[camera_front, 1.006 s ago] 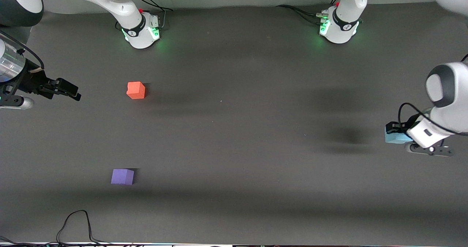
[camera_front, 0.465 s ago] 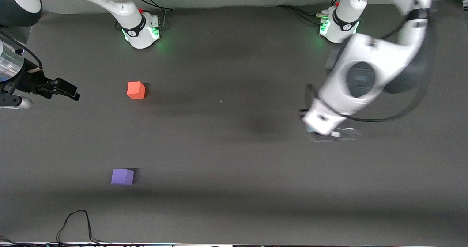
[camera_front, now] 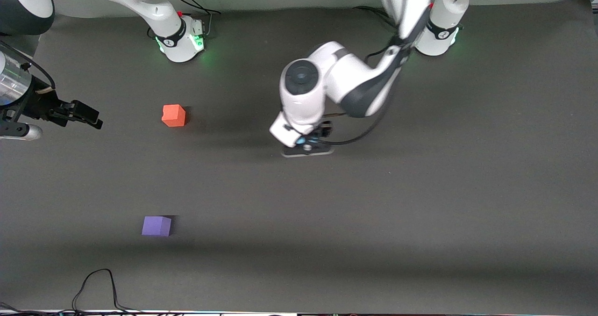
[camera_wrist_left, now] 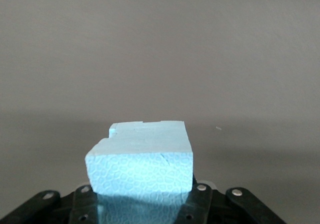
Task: Place blue block between orange and purple blocks
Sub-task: 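Lower the blue cube onto the table and open the left gripper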
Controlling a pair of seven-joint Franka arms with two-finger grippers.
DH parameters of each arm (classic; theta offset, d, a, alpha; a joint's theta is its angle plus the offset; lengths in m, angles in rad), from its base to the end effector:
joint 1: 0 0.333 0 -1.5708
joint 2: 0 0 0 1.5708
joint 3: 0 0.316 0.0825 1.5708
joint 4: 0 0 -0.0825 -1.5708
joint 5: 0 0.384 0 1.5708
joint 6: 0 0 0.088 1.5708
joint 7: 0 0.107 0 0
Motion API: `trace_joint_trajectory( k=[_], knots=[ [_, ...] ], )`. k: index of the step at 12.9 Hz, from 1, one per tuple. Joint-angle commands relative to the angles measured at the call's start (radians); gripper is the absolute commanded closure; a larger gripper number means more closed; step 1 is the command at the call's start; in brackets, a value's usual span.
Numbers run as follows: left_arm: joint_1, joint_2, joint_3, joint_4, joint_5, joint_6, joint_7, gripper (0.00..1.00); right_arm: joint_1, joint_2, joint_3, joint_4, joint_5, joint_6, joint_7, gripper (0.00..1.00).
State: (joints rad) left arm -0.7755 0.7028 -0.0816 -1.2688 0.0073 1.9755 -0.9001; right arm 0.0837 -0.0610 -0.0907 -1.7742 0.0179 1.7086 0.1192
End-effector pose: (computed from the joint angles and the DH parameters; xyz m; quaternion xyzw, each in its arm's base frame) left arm 0.4967 -0.5504 0.3415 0.9993 0.0298 -0.0157 0.0170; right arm 0.5425 -0.0033 0.5731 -0.9979 0.0642 0.0031 0.0115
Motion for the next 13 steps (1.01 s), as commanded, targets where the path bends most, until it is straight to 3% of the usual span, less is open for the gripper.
trace_joint_trajectory(
  k=[1,6,7,8,9,13],
  knots=[
    [-0.065,0.142,0.006,0.074,-0.009,0.075,-0.025,0.55,0.007,-0.005,-0.006,-0.01,-0.007,0.014,-0.004,0.0],
    [-0.105,0.237,0.005,0.071,-0.006,0.161,-0.06,0.55,0.008,-0.011,-0.006,-0.025,-0.007,0.017,0.002,0.0],
    [-0.11,0.244,0.005,0.071,-0.004,0.164,-0.062,0.48,0.01,-0.011,-0.004,-0.025,-0.007,0.017,0.005,0.0],
    [-0.114,0.247,0.005,0.071,0.0,0.164,-0.06,0.17,0.008,-0.011,-0.003,-0.025,-0.007,0.017,0.005,0.0],
    [-0.114,0.245,0.005,0.071,0.005,0.163,-0.056,0.0,0.01,-0.008,-0.001,-0.024,-0.007,0.019,0.005,0.0],
    [-0.052,0.17,0.002,0.077,-0.009,0.051,-0.04,0.0,0.011,-0.005,0.003,-0.021,-0.003,0.022,0.01,0.0]
  ],
)
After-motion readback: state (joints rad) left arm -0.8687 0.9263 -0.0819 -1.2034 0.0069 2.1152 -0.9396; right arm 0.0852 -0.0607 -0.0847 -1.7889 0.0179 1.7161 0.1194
